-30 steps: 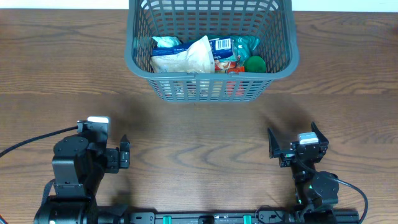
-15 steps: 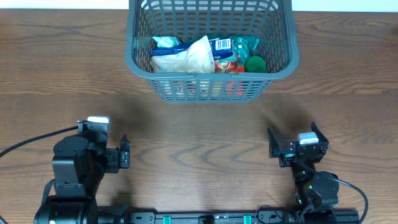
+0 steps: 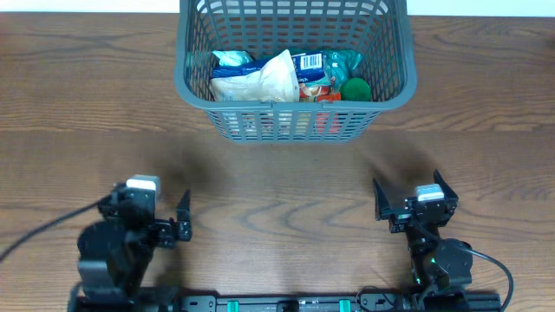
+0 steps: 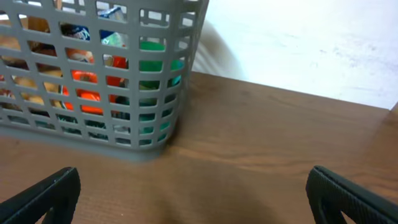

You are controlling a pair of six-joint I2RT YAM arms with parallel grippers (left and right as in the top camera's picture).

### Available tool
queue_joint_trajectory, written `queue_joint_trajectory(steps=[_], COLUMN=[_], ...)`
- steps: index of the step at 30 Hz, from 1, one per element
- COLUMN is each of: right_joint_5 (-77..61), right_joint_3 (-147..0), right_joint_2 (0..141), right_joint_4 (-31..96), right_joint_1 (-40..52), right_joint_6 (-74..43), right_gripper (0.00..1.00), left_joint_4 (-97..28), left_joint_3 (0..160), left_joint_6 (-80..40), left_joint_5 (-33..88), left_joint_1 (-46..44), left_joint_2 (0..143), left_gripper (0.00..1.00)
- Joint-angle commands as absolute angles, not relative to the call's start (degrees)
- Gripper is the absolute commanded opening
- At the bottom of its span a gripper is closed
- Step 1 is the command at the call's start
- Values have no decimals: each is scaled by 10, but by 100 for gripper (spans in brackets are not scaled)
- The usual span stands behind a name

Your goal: Pack container

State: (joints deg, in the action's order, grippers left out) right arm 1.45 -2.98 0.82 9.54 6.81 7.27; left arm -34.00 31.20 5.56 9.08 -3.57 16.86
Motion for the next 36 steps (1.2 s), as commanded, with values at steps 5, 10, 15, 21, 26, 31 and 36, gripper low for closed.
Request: queue_joint_trajectory(steps=[5,10,15,21,26,31,36], right_joint_5=[11,11,11,11,11,11,11], right_joint_3=[-26,-26,-26,-26,-26,-26,-26], right_joint_2=[3,3,3,3,3,3,3], right_joint_4=[94,94,94,94,94,94,94], right_joint_1=[63,63,63,63,63,63,63], right_joint_6=[62,62,62,62,62,62,62], right_gripper=[99,99,99,99,99,99,99], left_joint_4=[-90,38,52,-31,-30,-30,-29], left_joint_3=[110,38,1,2,2,2,2], left_joint_6=[83,151,201,197,198,157,158], left_joint_5=[118,118,119,131,129,129,129], left_joint_1=[-46,-58,-76,-77,-77,-77,-77], left_joint_2=[16,1,1,1,1,1,2], left_gripper=[98,99,99,99,98,99,99])
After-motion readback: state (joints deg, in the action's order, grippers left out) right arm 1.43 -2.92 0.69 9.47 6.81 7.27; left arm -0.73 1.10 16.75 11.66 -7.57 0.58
